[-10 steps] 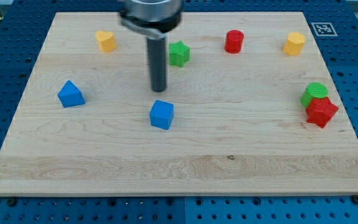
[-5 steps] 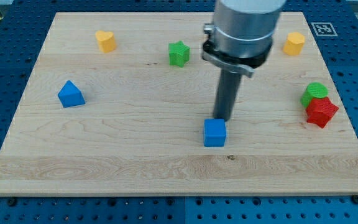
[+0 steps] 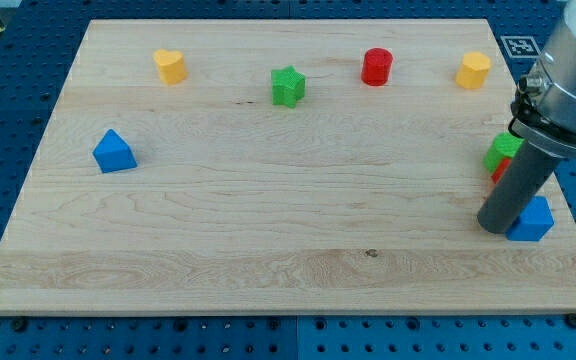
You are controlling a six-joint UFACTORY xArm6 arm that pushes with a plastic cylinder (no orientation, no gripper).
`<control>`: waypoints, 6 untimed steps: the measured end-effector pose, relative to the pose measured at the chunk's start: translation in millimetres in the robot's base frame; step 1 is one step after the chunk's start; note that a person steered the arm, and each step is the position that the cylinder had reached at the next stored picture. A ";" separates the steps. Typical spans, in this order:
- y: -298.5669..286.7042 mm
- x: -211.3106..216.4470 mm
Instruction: Place the blue cube below the red star
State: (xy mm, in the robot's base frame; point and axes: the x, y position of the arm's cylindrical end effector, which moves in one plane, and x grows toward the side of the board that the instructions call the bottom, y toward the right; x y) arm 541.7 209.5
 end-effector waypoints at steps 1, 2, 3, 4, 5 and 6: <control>-12.3 12.2; 1.0 36.0; 41.4 36.3; 54.4 36.2; 54.4 31.9; 54.4 20.6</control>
